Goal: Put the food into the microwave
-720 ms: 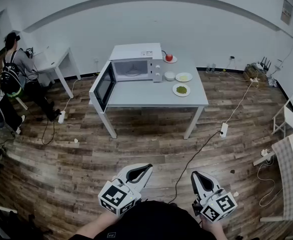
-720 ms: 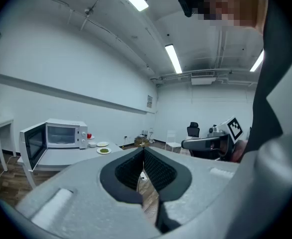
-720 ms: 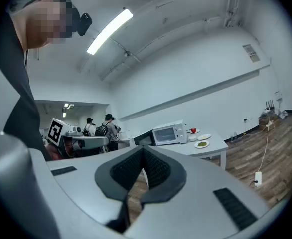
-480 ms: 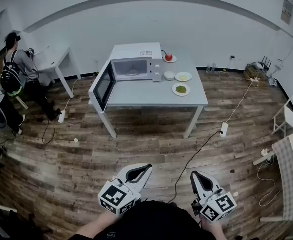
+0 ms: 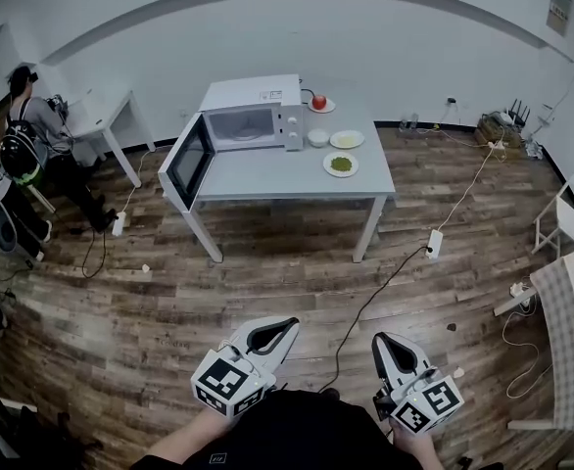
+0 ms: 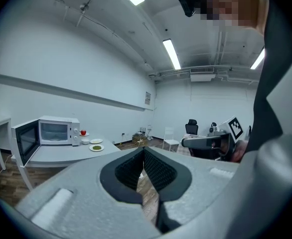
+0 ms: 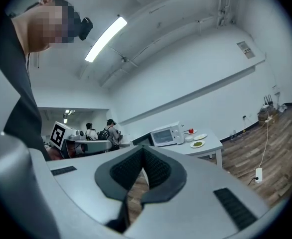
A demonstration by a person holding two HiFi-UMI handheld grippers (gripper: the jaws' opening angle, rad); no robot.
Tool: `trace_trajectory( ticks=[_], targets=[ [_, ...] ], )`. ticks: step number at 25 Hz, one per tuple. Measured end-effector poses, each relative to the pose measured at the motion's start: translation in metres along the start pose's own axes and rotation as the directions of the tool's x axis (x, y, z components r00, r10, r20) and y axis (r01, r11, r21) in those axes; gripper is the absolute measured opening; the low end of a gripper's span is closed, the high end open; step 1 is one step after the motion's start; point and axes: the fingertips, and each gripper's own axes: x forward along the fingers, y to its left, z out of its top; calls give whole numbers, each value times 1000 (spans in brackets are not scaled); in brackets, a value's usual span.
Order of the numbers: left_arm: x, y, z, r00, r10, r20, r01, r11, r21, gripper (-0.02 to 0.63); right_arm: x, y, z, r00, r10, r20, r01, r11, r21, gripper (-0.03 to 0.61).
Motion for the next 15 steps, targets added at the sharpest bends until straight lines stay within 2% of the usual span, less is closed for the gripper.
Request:
trace_trajectory(
  ticks=[5, 15],
  targets=[
    [21, -27, 2, 1000, 23, -3, -23, 1000, 0, 9, -33, -19, -7, 1000, 23, -8, -23, 1000, 4, 14],
    [48, -44, 5, 999, 41, -2, -41, 999, 16, 9, -55, -54, -8, 1000, 21, -10, -21, 999, 39, 14]
  ],
)
